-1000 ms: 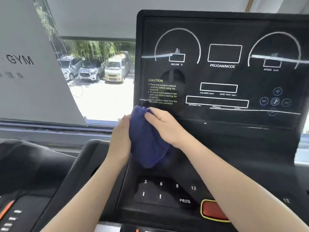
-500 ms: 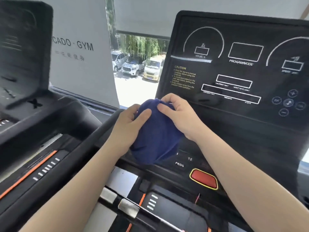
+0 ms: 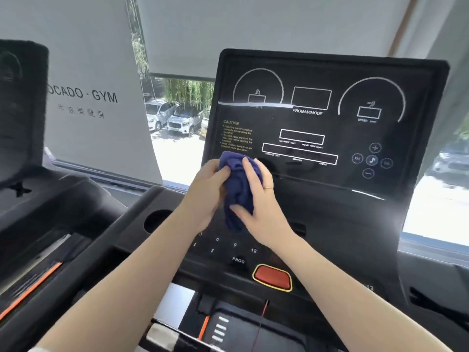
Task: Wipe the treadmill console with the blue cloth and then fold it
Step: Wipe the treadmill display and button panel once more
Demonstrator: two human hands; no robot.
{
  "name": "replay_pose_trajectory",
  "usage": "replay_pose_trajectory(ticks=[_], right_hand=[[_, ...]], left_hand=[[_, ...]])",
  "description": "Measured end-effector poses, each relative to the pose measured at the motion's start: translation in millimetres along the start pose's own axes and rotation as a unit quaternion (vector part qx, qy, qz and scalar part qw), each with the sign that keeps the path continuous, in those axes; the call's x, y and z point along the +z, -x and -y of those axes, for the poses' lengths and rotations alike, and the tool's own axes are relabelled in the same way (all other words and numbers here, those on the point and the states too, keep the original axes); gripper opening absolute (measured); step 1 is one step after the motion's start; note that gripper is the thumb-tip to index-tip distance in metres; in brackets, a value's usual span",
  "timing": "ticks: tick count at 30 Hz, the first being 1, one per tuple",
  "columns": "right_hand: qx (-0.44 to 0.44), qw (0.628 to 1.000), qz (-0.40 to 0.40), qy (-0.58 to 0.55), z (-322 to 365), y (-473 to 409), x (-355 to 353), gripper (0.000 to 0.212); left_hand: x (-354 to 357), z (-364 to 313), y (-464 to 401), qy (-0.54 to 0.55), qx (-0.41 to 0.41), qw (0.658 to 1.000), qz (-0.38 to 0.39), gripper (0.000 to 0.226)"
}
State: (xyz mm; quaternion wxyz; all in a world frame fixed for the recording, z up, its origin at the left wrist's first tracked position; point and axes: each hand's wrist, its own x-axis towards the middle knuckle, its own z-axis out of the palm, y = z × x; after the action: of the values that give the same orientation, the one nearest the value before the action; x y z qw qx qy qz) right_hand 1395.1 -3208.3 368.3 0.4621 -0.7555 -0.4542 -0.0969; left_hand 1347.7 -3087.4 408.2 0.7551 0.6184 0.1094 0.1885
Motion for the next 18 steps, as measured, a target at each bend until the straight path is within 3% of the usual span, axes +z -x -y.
replay_pose_trajectory(ticks=[4, 7, 9, 13, 16, 18], right_hand=[[0.055, 0.985, -0.154, 0.056, -28, -28, -11, 0.058], [0.093, 0.942, -0.311, 0.085, -49, -47, -35, 0.057], [0.118, 0.911, -0.376, 0.121, -62, -62, -52, 0.061], [0.179, 0.854, -0.399, 0.283, -81, -91, -81, 0.060], [0.245, 0.807, -0.353, 0.405, -92, -113, -87, 0.057], [0.256, 0.799, -0.337, 0.427, -97, -127, -83, 0.056]], left_hand=[[0, 5, -40, -0.088, 0.009, 0.995, 0.050, 0.017], [-12, 9, -71, -0.225, 0.077, 0.971, 0.016, 0.029], [-24, 9, -96, -0.312, 0.122, 0.942, 0.014, 0.043], [-37, 6, -134, -0.382, 0.158, 0.910, 0.014, 0.058], [-40, 7, -149, -0.363, 0.152, 0.919, 0.011, 0.063], [-43, 9, -158, -0.329, 0.147, 0.932, 0.025, 0.061]])
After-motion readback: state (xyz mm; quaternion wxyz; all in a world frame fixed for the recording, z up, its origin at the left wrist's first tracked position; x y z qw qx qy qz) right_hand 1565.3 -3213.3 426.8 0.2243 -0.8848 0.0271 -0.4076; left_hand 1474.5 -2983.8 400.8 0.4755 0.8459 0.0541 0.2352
